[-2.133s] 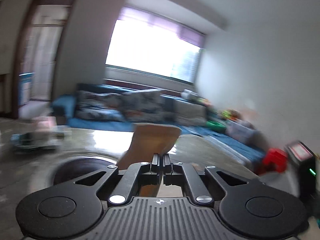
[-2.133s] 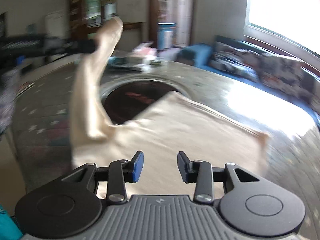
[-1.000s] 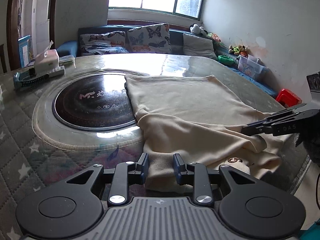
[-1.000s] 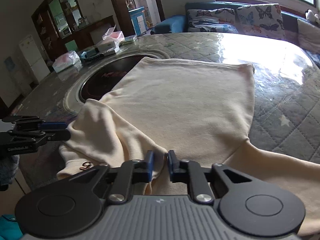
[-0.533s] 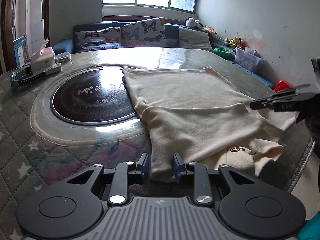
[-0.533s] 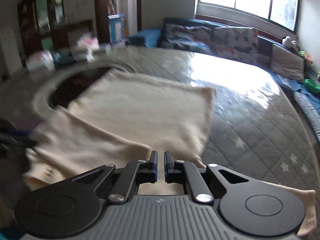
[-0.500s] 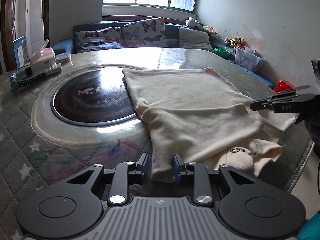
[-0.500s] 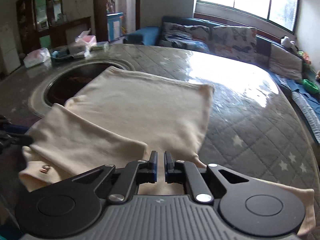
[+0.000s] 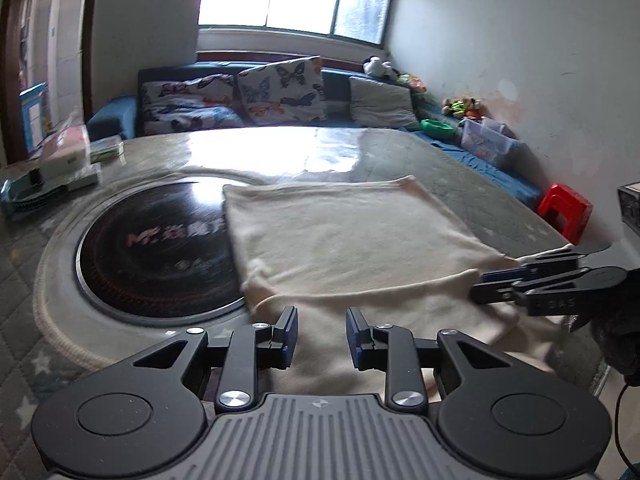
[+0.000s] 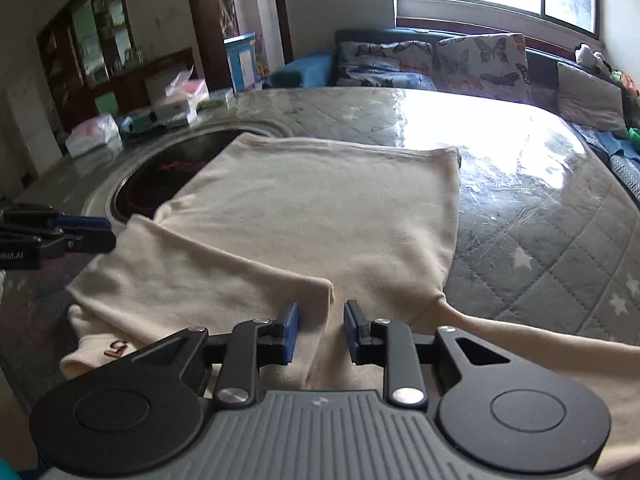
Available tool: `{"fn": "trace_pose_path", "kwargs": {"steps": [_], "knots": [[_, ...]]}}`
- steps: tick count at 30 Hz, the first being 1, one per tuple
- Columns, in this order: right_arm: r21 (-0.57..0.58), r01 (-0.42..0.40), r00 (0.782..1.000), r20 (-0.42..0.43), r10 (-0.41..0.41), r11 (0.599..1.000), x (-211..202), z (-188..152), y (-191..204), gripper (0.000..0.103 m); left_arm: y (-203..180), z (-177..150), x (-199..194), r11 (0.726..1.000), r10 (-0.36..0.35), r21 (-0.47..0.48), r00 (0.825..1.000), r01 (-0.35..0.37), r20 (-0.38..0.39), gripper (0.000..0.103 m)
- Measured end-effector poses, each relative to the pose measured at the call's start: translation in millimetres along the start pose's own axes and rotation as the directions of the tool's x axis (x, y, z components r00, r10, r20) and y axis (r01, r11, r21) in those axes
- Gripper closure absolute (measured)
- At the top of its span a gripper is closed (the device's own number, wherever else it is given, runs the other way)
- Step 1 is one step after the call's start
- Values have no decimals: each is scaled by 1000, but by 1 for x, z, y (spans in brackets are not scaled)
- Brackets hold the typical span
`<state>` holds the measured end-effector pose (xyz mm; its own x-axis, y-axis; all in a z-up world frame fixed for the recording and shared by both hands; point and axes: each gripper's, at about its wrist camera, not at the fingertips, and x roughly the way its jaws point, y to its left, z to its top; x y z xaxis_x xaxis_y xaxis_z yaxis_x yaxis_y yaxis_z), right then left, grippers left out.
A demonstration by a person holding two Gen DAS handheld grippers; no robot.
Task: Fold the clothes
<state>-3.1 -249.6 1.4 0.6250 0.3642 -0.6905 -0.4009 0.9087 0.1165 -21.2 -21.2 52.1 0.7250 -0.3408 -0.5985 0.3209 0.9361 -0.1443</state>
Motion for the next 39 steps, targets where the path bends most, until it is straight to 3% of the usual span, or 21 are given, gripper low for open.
{"fn": "trace_pose_path", "kwargs": {"steps": [3,4,6,10,14,16,19,21,25,28,32,34,36,39], "knots": [[-45,19,1000,14,-18,999,-2,2,8,101,-5,4,6,1000,-12,16,1000,12,5,74],[-67,38,999,24,-36,997,-4,2,12,102,-5,5,9,1000,-10,18,1000,10,2,74],[-90,72,997,44,-69,993,-9,5,14,101,-4,5,16,1000,-2,20,1000,2,-11,74],[-86,81,997,5,-81,993,-3,0,10,101,0,1,30,1000,14,25,999,-13,-50,74],[-110,101,994,49,-96,989,-14,2,12,94,-1,-2,32,1000,9,29,998,-8,-57,74],[-130,72,996,61,-65,989,-20,2,14,93,-3,-4,34,999,16,44,998,-14,-59,74],[-135,6,1000,14,-4,991,-17,-3,16,93,-6,-3,36,999,23,43,998,-20,-59,74],[-138,12,1000,6,-12,990,-15,-7,15,90,-8,-1,36,999,23,41,998,-20,-62,74],[-73,35,998,60,-31,997,-36,-7,-1,86,-16,2,32,998,15,61,998,-11,-60,73],[-6,93,991,99,-91,996,-53,-10,-19,86,-24,4,30,997,4,77,999,0,-52,73],[131,260,955,109,-274,957,-78,-27,-65,85,-36,7,26,995,-13,103,999,17,-39,72],[216,356,919,95,-383,909,-91,-40,-91,84,-42,9,26,993,-22,114,999,25,-34,69],[278,419,885,89,-457,864,-101,-51,-109,70,-46,11,27,992,-31,119,999,35,-34,69],[365,475,843,71,-533,801,-113,-66,-134,69,-55,12,31,990,-42,132,998,47,-43,69]]}}
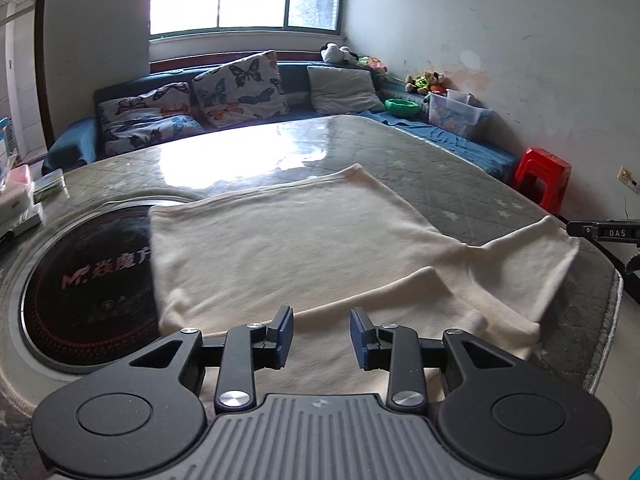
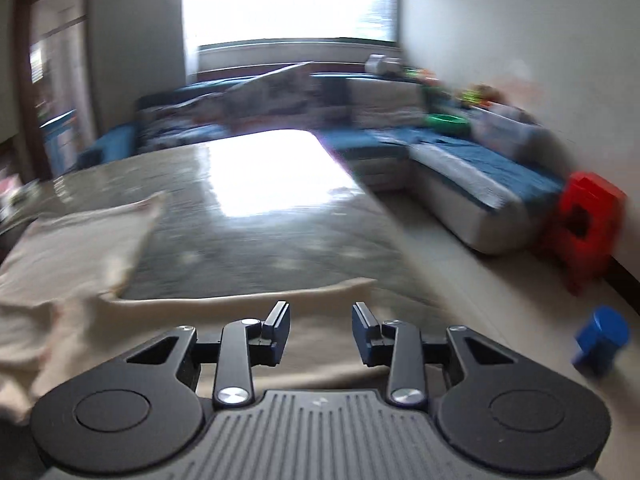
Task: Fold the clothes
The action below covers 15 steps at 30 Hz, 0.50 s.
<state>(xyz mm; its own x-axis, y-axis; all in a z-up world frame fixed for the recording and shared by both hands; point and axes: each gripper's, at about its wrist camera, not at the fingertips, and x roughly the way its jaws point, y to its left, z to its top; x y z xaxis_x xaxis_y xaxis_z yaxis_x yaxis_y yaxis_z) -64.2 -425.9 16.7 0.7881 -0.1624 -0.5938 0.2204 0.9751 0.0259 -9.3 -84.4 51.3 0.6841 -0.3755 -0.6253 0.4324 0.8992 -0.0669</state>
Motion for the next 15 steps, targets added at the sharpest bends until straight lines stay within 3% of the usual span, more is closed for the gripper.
{"fn": "trace_pose_path", "kwargs": {"steps": [6,15], "knots": [[126,46,998,-36,-41,991,16,-10,-30,69,-16,2,7,999,-25,26,1000,25,-13,65],[222,24,999,-36,-16,975,23,-19,-42,71,-33,3,16,997,-53,55,998,54,-32,65]]}}
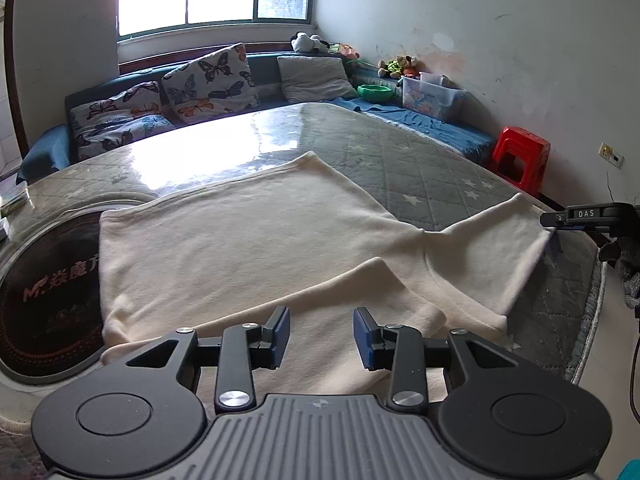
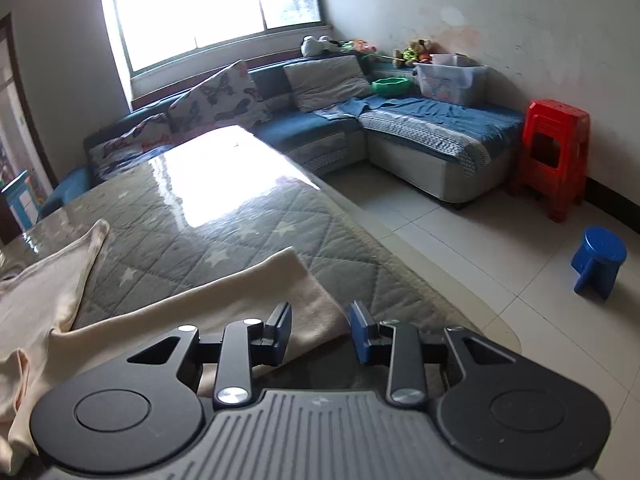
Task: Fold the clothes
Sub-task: 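Grasp the other sleeve with the right gripper and fold it over the body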
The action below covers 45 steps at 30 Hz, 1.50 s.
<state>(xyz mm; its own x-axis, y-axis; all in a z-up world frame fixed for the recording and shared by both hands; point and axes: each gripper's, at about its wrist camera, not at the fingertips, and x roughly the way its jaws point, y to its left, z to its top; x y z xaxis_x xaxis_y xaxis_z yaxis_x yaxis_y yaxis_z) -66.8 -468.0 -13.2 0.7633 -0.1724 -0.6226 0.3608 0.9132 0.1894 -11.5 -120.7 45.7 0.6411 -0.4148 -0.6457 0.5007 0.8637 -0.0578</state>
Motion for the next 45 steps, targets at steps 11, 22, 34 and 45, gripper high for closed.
{"fn": "trace_pose_path", "kwargs": {"steps": [11,22,34,45], "knots": [[57,-119,993,33,117,991,-15,10,2,95,-22,-1,10,997,-56,44,998,56,-7,65],[-120,-345,931,79,356,931,-61,54,79,95,-28,-4,9,997,-73,36,997,72,23,65],[-396,-608,777,-119,618,688,-61,36,237,95,73,-34,-76,976,178,-150,977,-160,118,61],[-462,-753,654,-446,611,469,-39,-55,327,89,94,-59,-89,959,211,-209,974,-190,83,61]]}}
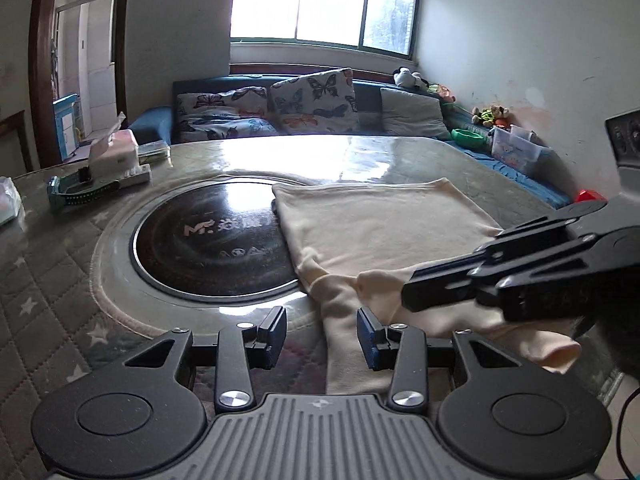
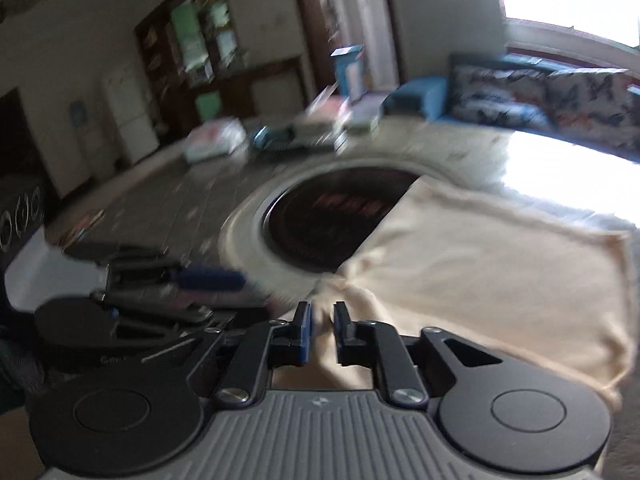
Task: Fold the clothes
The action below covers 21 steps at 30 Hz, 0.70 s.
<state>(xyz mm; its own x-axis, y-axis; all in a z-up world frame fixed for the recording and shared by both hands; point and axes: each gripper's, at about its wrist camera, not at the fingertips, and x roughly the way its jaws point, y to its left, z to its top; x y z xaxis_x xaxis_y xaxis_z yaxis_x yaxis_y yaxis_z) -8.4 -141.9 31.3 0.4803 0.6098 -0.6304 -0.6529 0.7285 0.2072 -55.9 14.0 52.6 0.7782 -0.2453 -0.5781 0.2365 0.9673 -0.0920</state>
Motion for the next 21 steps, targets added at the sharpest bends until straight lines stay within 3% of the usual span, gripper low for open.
{"fn": "trace_pose_path", "kwargs": {"steps": [7,10,14,19,21], "knots": [[2,98,995,20,-98,995,-43,-10,-19,82,-25,4,8,996,-72,50,997,72,6,63],[-10,193,981,-8,-193,981,-60,-24,-36,80,-33,2,17,994,-84,69,996,85,-16,63],[23,256,966,-52,-254,967,-75,-45,-54,74,-37,-4,28,994,-78,77,995,83,-61,67],[85,280,959,-73,-274,956,-88,-74,-71,73,-41,-7,31,993,-56,103,996,63,-68,96],[92,280,959,-73,-274,955,-88,-79,-72,71,-42,-4,28,993,-45,106,998,51,-53,98]]}}
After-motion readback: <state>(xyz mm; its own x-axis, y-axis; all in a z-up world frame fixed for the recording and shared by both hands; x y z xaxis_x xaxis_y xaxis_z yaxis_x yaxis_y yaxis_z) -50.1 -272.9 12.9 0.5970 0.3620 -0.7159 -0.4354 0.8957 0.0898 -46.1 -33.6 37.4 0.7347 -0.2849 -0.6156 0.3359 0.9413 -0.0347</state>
